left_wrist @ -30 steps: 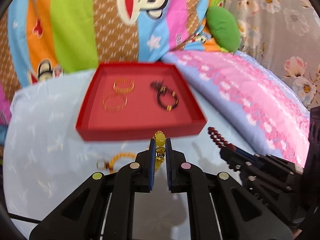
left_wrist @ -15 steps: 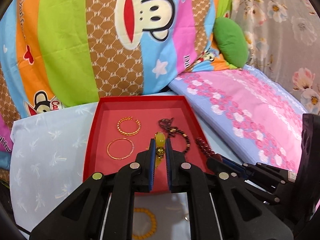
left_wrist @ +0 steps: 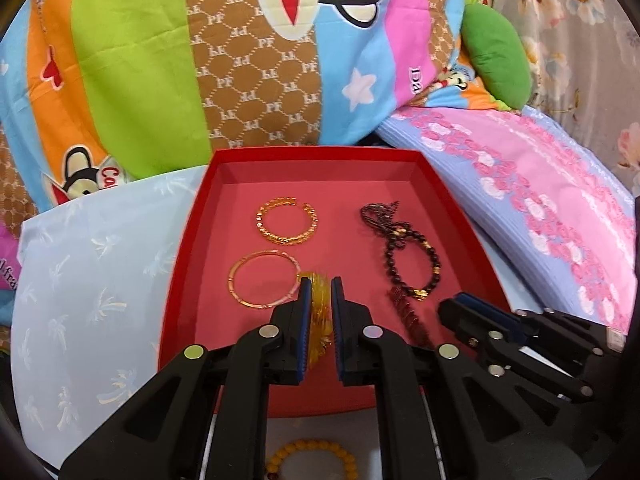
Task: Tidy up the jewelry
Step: 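Carry both bracelets into the red box and open both tools, then withdraw both tools from the box back over the remaining jewelry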
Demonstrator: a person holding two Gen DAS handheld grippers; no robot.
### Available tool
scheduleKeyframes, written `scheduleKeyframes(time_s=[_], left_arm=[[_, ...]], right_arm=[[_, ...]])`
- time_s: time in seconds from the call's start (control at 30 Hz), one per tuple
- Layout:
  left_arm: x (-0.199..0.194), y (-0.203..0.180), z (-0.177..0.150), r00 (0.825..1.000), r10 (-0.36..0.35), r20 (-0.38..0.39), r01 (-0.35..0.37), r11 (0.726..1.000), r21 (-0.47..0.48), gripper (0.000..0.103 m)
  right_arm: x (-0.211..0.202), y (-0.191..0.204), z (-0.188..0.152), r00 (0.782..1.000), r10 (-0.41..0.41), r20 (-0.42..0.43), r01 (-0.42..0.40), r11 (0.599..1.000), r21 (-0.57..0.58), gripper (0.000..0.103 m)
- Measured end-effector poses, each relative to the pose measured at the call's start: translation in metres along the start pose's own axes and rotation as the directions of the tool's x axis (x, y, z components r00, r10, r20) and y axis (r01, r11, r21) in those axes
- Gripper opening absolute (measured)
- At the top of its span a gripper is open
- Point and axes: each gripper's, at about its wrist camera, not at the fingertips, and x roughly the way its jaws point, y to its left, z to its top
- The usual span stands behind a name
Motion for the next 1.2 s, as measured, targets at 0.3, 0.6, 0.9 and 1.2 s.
scheduleKeyframes(time_s=[0.3,0.6,0.9,1.2], left_arm=[[-0.009,-0.006,-0.006,0.997,0.071,0.029,-0.072,0.997,0.023,0.038],[-0.038,-0.014,-0.016,0.996,0.077,0.053,-0.079,0.997,0.028,0.042],[-0.072,-0.021,-0.035,0.996,0.062,0.062,-0.064,0.998,0.023,0.043],[-0.096,-0.024,-0.064,0.998,0.054,0.045,-0.054,0.998,0.011,0.043]], right_arm=[[-0.014,0.002,-0.005,0.999,-0.015,0.033,0.015,1.0,-0.002,0.025],[-0.047,0.005,-0.016,0.998,-0.019,0.067,0.018,1.0,0.008,0.026],[-0.08,0.009,-0.037,0.997,-0.017,0.081,0.016,1.0,0.019,0.026],[-0.103,0.013,-0.068,0.997,-0.013,0.07,0.011,1.0,0.025,0.026]])
